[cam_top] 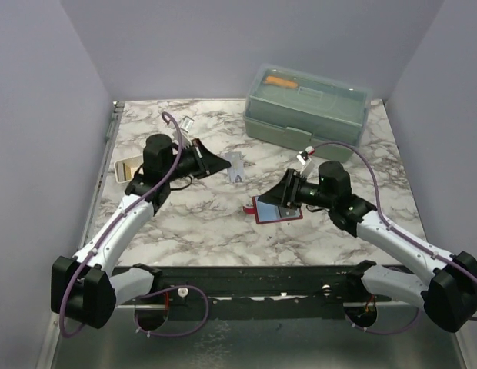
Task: Put the credit cards into the card holder
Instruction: Insert the credit card into the card holder.
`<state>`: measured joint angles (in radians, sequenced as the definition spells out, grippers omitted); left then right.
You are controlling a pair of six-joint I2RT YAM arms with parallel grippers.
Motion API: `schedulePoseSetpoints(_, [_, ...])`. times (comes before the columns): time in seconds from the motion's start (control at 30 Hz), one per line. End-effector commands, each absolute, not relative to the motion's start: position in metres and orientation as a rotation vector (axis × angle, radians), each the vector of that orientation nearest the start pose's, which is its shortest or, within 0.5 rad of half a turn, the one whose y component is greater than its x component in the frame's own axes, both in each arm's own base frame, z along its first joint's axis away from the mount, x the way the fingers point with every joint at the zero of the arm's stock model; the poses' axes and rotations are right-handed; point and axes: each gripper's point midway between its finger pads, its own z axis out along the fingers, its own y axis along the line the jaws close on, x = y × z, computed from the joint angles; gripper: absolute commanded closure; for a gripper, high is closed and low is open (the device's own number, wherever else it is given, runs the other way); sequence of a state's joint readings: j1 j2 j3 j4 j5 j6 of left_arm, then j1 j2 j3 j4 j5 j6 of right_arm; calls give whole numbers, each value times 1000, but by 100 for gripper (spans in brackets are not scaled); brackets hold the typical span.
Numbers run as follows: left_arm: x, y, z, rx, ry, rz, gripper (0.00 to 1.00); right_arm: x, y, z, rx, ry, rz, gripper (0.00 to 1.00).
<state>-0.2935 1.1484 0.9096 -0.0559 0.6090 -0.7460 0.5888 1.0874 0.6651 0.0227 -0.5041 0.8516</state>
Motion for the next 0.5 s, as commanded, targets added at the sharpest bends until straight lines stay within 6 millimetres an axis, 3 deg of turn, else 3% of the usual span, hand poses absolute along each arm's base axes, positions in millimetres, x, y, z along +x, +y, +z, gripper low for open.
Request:
schedulePoseSetpoints(0.0, [262, -256, 339, 155, 1688, -1572, 100, 210, 286, 237, -17, 2034, 1591, 41])
schedulePoseSetpoints(0.17, [239, -279, 334, 193, 1678, -1665, 100, 213, 286, 252, 31, 1931, 1656, 40])
schedulePoseSetpoints(0.47, [232, -290, 321, 193, 1712, -1709, 100, 205, 272, 273, 34, 1745, 1703, 45])
